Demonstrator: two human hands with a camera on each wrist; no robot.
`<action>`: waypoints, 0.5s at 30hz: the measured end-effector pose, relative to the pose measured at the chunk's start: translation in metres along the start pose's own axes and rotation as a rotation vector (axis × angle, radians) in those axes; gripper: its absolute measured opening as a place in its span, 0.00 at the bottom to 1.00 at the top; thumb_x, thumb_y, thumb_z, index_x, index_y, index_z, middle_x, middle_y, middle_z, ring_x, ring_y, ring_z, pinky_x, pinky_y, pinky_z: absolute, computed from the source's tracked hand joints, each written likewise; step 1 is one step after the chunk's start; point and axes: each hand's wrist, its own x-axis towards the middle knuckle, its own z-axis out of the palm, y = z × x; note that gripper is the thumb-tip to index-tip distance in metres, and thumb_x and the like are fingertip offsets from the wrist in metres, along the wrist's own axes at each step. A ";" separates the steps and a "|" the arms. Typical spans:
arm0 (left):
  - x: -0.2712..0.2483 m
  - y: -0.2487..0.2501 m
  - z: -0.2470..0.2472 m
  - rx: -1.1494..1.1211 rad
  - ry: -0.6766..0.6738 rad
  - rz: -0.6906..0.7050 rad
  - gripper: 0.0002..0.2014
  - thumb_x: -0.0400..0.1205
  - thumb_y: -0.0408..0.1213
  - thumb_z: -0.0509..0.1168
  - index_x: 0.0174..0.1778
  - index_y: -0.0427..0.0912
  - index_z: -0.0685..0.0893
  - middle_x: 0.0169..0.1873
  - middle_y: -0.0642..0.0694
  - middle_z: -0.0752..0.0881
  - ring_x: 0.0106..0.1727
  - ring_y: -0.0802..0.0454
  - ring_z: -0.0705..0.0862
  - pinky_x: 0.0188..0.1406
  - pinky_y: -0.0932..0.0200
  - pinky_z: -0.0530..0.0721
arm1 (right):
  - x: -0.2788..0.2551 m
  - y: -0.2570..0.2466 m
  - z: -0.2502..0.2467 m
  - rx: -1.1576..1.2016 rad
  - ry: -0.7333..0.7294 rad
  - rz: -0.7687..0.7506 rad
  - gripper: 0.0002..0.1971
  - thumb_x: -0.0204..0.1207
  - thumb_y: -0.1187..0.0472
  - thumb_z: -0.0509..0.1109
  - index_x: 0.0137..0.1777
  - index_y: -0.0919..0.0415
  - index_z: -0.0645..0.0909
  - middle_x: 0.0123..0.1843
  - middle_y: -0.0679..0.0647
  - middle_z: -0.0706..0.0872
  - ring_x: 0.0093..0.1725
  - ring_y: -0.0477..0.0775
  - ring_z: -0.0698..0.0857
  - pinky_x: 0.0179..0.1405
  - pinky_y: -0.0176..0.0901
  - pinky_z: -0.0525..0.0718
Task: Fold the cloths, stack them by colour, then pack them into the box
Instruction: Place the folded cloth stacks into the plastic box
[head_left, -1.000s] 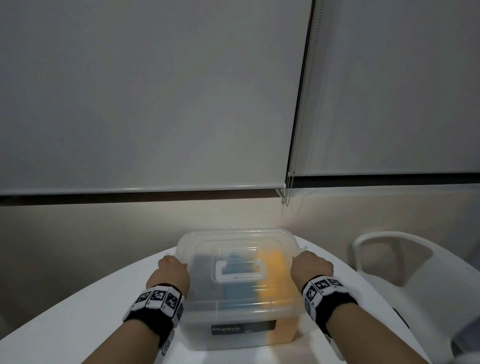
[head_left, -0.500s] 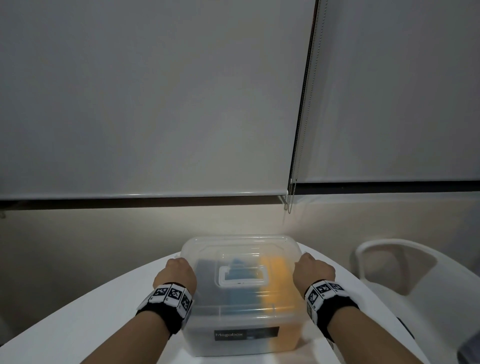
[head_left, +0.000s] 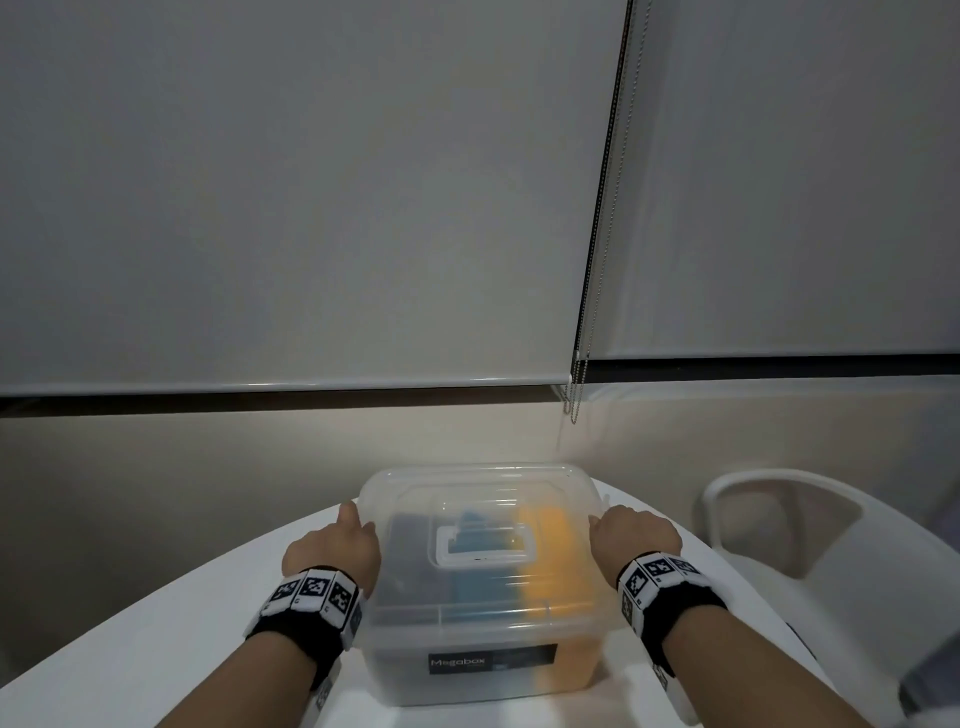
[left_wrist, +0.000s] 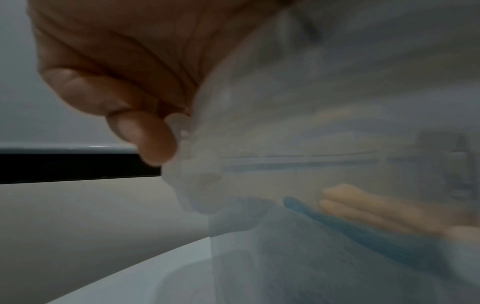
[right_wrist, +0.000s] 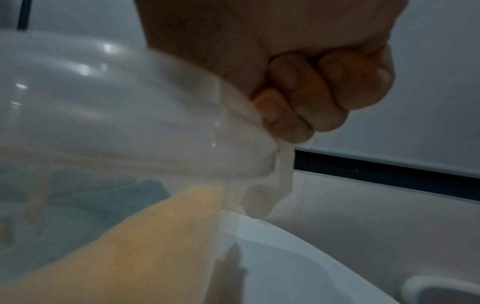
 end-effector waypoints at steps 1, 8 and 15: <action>-0.001 -0.001 0.000 -0.008 0.009 -0.004 0.17 0.86 0.48 0.42 0.66 0.48 0.67 0.52 0.46 0.87 0.54 0.43 0.85 0.46 0.53 0.73 | 0.000 0.000 -0.001 0.000 -0.002 0.002 0.22 0.87 0.47 0.46 0.58 0.57 0.79 0.56 0.51 0.87 0.56 0.52 0.86 0.41 0.41 0.71; 0.003 0.010 -0.004 0.168 -0.054 0.019 0.15 0.87 0.43 0.48 0.65 0.45 0.72 0.56 0.43 0.87 0.59 0.43 0.85 0.49 0.55 0.77 | 0.002 -0.001 -0.004 -0.036 -0.050 -0.001 0.23 0.87 0.46 0.46 0.58 0.57 0.80 0.56 0.51 0.87 0.56 0.53 0.86 0.42 0.43 0.71; 0.011 0.002 -0.011 0.159 -0.098 0.084 0.19 0.86 0.48 0.47 0.67 0.45 0.73 0.62 0.45 0.84 0.62 0.44 0.83 0.55 0.53 0.77 | 0.006 0.010 -0.011 0.086 -0.141 -0.016 0.25 0.86 0.44 0.44 0.60 0.57 0.79 0.59 0.53 0.86 0.59 0.55 0.84 0.53 0.46 0.78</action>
